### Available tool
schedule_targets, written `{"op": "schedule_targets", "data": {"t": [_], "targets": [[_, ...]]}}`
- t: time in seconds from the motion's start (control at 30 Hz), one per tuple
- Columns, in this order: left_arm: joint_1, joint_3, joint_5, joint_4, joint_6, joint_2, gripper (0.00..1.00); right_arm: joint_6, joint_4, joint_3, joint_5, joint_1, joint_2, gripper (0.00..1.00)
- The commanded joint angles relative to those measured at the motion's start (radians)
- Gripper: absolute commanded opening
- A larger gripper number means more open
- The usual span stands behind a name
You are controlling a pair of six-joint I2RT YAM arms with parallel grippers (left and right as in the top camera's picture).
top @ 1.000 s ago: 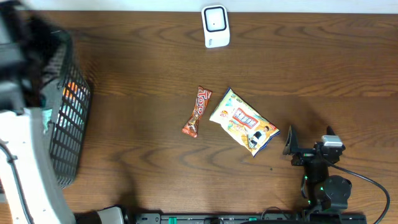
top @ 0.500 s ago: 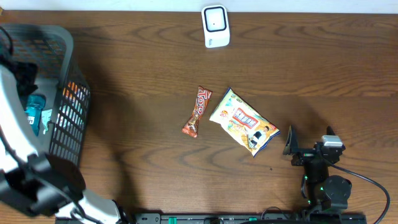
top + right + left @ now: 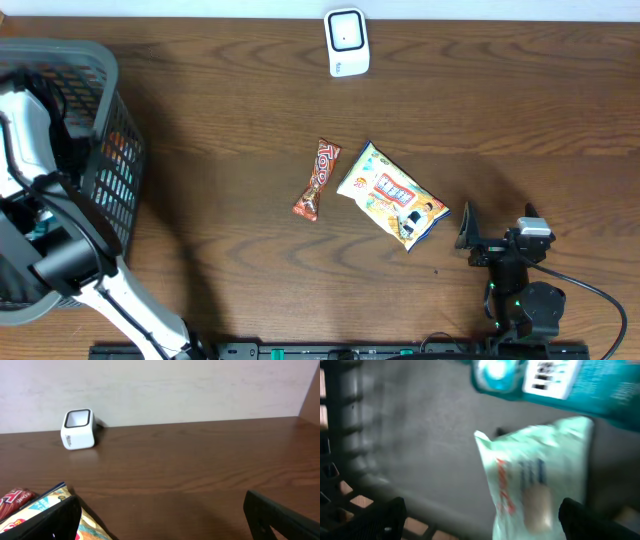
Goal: Scan the item barcode
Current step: 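Reach the left gripper into the basket and grasp the mint-green packet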
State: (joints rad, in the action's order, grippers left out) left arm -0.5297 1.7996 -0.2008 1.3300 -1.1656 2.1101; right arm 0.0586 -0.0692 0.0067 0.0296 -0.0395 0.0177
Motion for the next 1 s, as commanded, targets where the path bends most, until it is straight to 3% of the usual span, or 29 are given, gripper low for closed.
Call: {"op": "schedule_targets", "data": {"t": [0.0, 0.23, 0.53, 0.63, 0.7, 0.97], "targets": [[-0.009, -0.043, 0.005, -0.032, -0.126, 0.016, 0.98, -0.011, -0.003, -0.001, -0.001, 0.010, -0.002, 0.99], [-0.009, -0.179, 0.139, -0.243, -0.111, 0.017, 0.98, -0.011, -0.003, -0.001, -0.001, 0.010, -0.002, 0.99], [-0.009, -0.301, 0.145, -0.282, -0.111, 0.017, 0.97, -0.011, -0.003, -0.001, -0.001, 0.010, -0.002, 0.99], [-0.009, -0.304, 0.137, -0.282, -0.102, 0.016, 0.57, -0.011, -0.003, -0.001, -0.001, 0.010, -0.002, 0.99], [-0.009, -0.303, 0.138, -0.282, -0.102, 0.016, 0.43, -0.011, -0.003, -0.001, -0.001, 0.010, -0.002, 0.99], [-0.013, -0.264, 0.148, -0.277, 0.048, -0.037, 0.15, -0.011, -0.003, -0.001, -0.001, 0.010, -0.002, 0.99]]}}
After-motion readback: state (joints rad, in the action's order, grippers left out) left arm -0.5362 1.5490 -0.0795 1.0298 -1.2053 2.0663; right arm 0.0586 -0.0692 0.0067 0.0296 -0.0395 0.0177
